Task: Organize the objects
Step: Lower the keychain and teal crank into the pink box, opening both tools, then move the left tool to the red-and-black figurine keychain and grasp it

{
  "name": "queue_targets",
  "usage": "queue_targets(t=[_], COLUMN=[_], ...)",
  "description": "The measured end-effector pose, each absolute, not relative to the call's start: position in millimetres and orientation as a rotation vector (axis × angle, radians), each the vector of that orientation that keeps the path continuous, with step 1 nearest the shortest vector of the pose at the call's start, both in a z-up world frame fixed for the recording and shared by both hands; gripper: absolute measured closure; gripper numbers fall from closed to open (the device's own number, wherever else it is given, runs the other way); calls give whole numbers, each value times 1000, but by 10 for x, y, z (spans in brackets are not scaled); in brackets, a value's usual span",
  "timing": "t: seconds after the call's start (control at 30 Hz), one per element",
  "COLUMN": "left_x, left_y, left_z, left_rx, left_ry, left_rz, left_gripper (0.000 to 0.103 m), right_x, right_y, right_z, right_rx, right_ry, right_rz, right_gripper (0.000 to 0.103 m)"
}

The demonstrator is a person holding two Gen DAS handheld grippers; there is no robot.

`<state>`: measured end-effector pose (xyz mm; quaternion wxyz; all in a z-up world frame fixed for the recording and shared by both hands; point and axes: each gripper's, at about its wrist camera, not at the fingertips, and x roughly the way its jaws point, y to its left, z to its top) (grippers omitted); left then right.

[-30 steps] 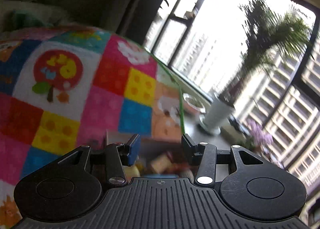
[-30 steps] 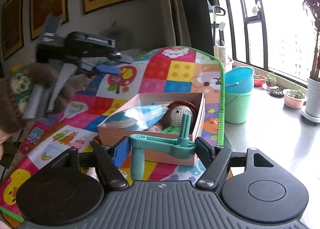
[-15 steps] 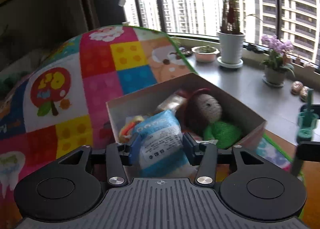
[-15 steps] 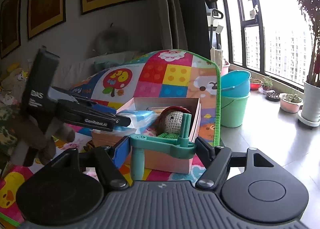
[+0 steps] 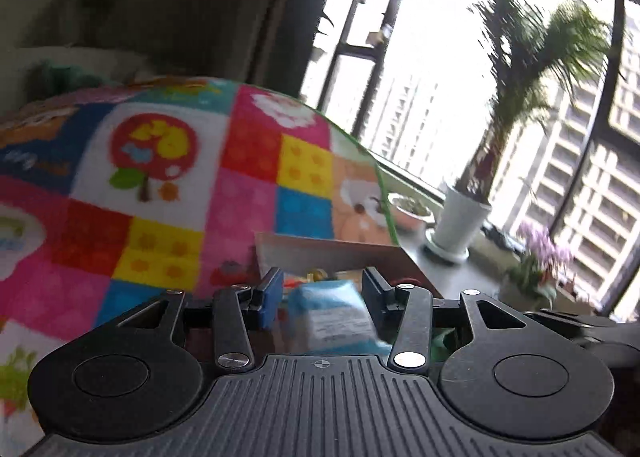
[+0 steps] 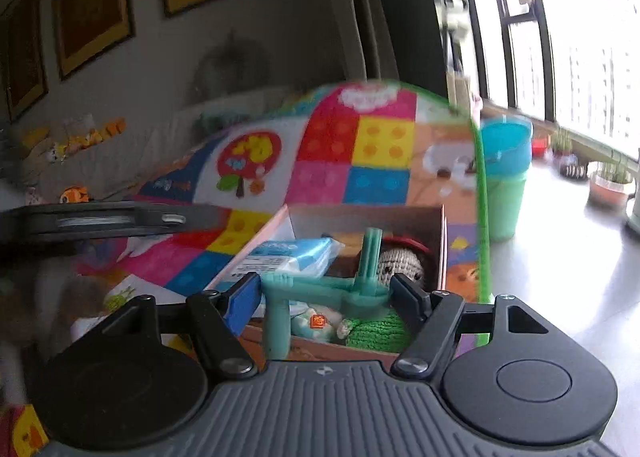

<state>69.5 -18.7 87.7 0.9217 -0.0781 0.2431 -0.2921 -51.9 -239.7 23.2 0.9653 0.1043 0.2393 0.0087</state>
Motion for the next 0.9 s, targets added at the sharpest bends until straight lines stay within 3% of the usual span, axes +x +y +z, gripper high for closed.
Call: queue_targets(t=[0.17, 0.5, 0.6, 0.73, 0.83, 0.9], left_x=[643, 578, 418, 253, 206, 188], left_y=[274, 567, 528, 462, 427, 417], left_z=[753, 236, 181, 48, -52, -94], left_rx=[-238, -390, -393, -405, -421, -411], left_ry=[536, 707, 693, 635, 613, 612], left_rz=[-511, -490, -542, -614, -643, -644], left_gripper=[56, 57, 57, 57, 57, 57], right_x=[-564, -869, -853, -798, -658, -535], right_y=[-2466, -2273, -2163, -2027, -1910, -1873], right_z=[158, -13, 4, 27, 11, -24], right_rx=[230, 96, 76, 93, 66, 54], right_ry=[469, 498, 496, 476, 474, 504], right_rz=[-45, -43, -5, 13, -10, -24], right_gripper=[22, 24, 34, 40, 51, 65])
